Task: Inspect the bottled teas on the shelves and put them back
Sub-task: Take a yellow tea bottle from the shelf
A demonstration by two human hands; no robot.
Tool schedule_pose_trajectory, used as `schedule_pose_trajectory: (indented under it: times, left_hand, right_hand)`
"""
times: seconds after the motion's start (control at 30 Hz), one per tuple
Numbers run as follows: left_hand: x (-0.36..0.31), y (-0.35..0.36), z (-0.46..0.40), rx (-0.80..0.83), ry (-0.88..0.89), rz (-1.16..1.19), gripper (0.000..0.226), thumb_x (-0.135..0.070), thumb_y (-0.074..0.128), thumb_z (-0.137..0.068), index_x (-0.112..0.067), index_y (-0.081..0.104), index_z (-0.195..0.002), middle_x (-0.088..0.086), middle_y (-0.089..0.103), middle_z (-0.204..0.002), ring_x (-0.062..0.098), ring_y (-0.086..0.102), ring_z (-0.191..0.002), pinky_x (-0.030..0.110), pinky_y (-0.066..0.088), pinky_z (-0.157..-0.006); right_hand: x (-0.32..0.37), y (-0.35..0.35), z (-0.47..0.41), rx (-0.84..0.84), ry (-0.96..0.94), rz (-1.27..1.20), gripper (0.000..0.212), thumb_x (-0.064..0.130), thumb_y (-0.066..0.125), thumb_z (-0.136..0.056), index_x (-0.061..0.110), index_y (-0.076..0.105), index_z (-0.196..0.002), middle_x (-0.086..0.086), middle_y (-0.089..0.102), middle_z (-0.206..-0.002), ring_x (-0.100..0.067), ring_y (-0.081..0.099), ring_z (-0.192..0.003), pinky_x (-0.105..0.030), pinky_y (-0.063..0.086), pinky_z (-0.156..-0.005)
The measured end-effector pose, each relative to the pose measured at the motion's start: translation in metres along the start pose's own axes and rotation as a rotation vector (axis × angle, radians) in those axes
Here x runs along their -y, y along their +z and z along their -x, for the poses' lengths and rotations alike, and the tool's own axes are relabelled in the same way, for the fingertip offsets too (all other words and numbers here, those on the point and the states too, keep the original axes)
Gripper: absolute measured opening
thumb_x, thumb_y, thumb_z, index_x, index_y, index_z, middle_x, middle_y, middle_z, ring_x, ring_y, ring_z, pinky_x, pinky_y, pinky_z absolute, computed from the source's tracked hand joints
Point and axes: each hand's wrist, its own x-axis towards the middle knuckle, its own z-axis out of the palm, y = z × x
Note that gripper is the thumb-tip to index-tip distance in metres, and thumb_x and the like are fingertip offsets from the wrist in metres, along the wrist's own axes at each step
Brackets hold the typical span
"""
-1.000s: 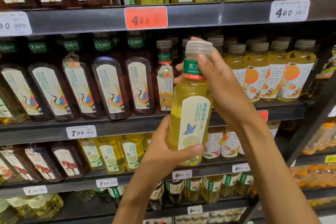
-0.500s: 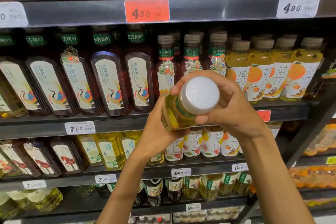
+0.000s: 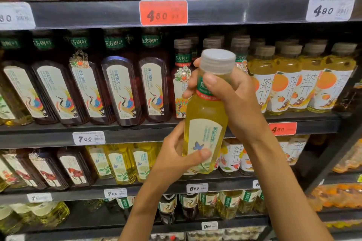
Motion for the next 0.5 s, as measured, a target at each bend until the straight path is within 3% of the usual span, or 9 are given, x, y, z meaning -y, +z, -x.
schedule_pose_trajectory:
  times: [0.1, 0.2, 0.33, 0.43, 0.5]
  left_hand:
    - [-0.001, -0.002, -0.003, -0.099, 0.035, -0.034, 0.04, -0.047, 0.061, -0.075, -0.042, 0.055, -0.114, -0.022, 0.069, -0.109, -0.001, 0.064, -0.104, 0.011, 0.05, -0.077]
    - [-0.005, 0.001, -0.007, -0.171, 0.05, -0.039, 0.032, -0.051, 0.054, -0.083, -0.038, 0.06, -0.112, -0.018, 0.071, -0.108, 0.002, 0.065, -0.101, 0.01, 0.049, -0.076]
    - [-0.002, 0.0, -0.007, -0.137, -0.126, 0.215, 0.056, -0.069, 0.055, -0.071, -0.028, 0.074, -0.103, 0.004, 0.075, -0.098, 0.019, 0.071, -0.091, 0.025, 0.056, -0.071]
    - [0.003, 0.01, -0.004, 0.047, -0.313, 0.455, 0.084, -0.073, 0.067, -0.063, -0.011, 0.065, -0.119, 0.018, 0.071, -0.103, 0.029, 0.07, -0.086, 0.037, 0.057, -0.072]
    - [0.009, 0.014, -0.002, 0.045, -0.298, 0.443, 0.086, -0.074, 0.064, -0.066, -0.011, 0.062, -0.124, 0.02, 0.068, -0.112, 0.031, 0.069, -0.096, 0.045, 0.054, -0.084]
  right_hand:
    - [-0.007, 0.001, -0.001, -0.205, -0.011, -0.007, 0.018, 0.024, 0.063, -0.087, 0.015, 0.06, -0.102, 0.003, 0.069, -0.085, -0.015, 0.068, -0.08, -0.034, 0.053, -0.075]
    - [-0.005, -0.004, -0.005, -0.262, 0.049, -0.027, 0.019, 0.029, 0.057, -0.089, 0.018, 0.059, -0.105, 0.003, 0.071, -0.088, -0.012, 0.07, -0.084, -0.028, 0.054, -0.073]
    - [0.003, -0.016, -0.016, -0.19, 0.148, -0.145, 0.036, 0.04, 0.048, -0.091, 0.012, 0.055, -0.112, -0.006, 0.07, -0.09, -0.021, 0.07, -0.083, -0.033, 0.057, -0.07]
    - [0.003, -0.016, -0.02, -0.104, 0.198, -0.292, 0.04, 0.044, 0.04, -0.094, 0.01, 0.049, -0.112, -0.009, 0.066, -0.08, -0.024, 0.066, -0.073, -0.034, 0.056, -0.068]
    - [0.003, -0.014, -0.018, -0.105, 0.211, -0.3, 0.037, 0.042, 0.041, -0.097, 0.009, 0.048, -0.113, -0.008, 0.063, -0.076, -0.022, 0.063, -0.066, -0.031, 0.055, -0.061]
